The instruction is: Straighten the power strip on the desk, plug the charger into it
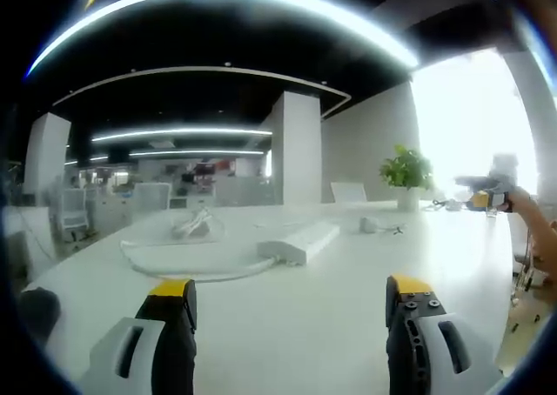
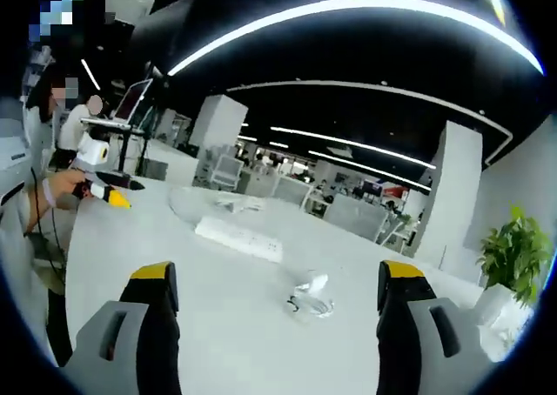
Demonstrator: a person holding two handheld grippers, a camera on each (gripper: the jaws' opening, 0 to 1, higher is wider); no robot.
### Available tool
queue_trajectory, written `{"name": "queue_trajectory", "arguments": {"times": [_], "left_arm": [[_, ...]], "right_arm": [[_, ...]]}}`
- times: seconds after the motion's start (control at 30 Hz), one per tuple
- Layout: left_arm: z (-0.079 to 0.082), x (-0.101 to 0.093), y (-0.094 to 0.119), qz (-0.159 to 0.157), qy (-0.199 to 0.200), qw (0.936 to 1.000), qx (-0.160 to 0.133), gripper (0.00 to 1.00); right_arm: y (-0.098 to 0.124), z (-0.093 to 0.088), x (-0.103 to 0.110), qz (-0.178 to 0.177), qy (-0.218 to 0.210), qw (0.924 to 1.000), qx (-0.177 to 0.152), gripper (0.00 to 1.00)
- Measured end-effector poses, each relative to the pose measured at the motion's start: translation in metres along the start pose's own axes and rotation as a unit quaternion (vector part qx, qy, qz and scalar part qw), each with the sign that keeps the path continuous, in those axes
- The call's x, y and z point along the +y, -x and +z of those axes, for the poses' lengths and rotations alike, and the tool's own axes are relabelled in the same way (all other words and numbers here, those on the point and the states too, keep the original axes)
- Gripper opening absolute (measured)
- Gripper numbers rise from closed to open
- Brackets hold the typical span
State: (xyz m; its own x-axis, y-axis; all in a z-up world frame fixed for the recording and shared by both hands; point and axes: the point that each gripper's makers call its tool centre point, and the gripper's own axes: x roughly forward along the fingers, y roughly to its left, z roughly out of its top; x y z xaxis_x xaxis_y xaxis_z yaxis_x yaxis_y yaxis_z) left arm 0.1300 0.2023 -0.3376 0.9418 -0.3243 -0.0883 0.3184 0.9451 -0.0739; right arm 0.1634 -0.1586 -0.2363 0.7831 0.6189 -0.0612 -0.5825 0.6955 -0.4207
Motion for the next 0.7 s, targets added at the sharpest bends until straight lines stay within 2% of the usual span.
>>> {"name": "queue_trajectory", "arguments": {"times": [0.03, 0.1, 0.2, 0.3, 0.33, 0.4, 0.5, 0.6, 0.7], "left_arm": [[0.000, 0.000, 0.000, 0.000, 0.000, 1.0000, 0.000, 0.93], [0.000, -0.001, -0.001, -0.001, -0.001, 1.0000, 0.001, 0.93], [0.000, -0.001, -0.001, -0.001, -0.001, 1.0000, 0.000, 0.93], [0.000, -0.001, -0.002, -0.003, -0.003, 1.0000, 0.002, 0.93], [0.000, -0.002, -0.002, -0.003, -0.004, 1.0000, 0.003, 0.93], [0.001, -0.002, -0.002, -0.004, -0.004, 1.0000, 0.003, 0.93], [0.001, -0.001, -0.003, -0.004, -0.005, 1.0000, 0.004, 0.93], [0.002, -0.002, -0.004, -0.005, -0.006, 1.0000, 0.003, 0.93], [0.001, -0.003, -0.005, -0.007, -0.007, 0.9999, 0.006, 0.93]], "right_arm": [[-0.002, 0.008, -0.003, 0.006, 0.026, 0.9996, 0.003, 0.97], [-0.007, 0.024, -0.006, 0.015, 0.057, 0.9981, -0.019, 0.99], [-0.012, 0.037, -0.008, 0.040, 0.045, 0.9976, -0.032, 0.98], [-0.018, 0.048, -0.015, 0.047, 0.041, 0.9970, -0.045, 0.98], [-0.020, 0.050, -0.017, 0.050, 0.049, 0.9966, -0.042, 0.98], [-0.025, 0.049, -0.025, 0.051, 0.073, 0.9959, -0.016, 0.98], [-0.035, 0.063, -0.035, 0.054, 0.103, 0.9930, -0.019, 0.97], [-0.048, 0.077, -0.040, 0.076, 0.118, 0.9900, -0.017, 0.96], [-0.063, 0.086, -0.041, 0.095, 0.153, 0.9836, -0.008, 0.94]]}}
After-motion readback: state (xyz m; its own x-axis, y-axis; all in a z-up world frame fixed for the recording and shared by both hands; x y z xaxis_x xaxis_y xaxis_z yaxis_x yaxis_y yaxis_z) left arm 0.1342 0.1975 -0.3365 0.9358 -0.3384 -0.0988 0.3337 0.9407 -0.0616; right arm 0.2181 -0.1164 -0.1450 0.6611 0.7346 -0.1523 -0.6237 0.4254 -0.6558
